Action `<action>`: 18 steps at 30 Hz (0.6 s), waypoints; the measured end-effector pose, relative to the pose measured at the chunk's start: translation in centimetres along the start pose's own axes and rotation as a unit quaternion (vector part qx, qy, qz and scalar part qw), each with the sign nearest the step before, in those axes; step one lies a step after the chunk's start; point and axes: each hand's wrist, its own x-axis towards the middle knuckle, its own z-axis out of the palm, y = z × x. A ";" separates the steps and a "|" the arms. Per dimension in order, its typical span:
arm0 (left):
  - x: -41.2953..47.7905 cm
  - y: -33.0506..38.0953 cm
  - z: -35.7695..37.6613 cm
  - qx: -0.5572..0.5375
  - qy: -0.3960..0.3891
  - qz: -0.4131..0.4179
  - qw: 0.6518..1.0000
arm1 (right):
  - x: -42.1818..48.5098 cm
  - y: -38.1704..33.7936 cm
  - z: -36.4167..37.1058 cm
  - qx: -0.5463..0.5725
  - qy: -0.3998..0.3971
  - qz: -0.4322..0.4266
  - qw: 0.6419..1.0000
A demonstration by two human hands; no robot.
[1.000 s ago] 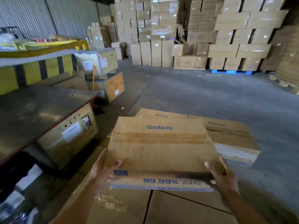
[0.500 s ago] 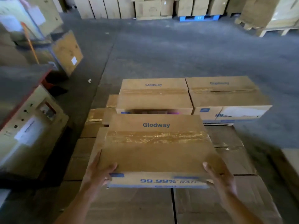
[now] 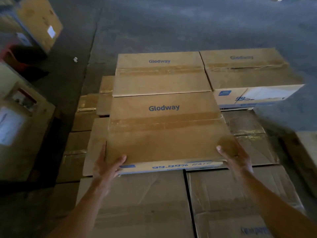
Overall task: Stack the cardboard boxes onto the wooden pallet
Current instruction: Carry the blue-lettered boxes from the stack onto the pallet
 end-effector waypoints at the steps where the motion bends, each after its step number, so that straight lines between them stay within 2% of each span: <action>1: 0.3 -0.2 0.0 0.001 -0.003 0.003 1.000 | 0.3 0.2 0.3 -0.020 0.005 -0.009 1.000; 6: 1.8 -1.0 -0.3 0.022 0.001 0.012 1.000 | 1.0 1.0 1.0 -0.075 0.033 -0.028 0.996; 11: 1.2 -0.6 0.1 0.091 0.014 0.013 0.996 | 1.1 1.1 0.7 -0.113 0.003 -0.047 0.992; 13: 0.5 0.2 0.6 0.207 0.054 0.048 0.976 | 1.1 0.7 0.4 -0.127 -0.031 -0.045 0.990; 15: -0.6 1.0 1.3 0.318 0.105 0.084 0.939 | 0.9 0.1 -0.3 -0.177 -0.048 -0.055 0.982; 18: -2.9 1.8 3.1 0.380 0.132 0.169 0.900 | -0.2 -1.0 -2.6 -0.230 -0.043 -0.039 0.971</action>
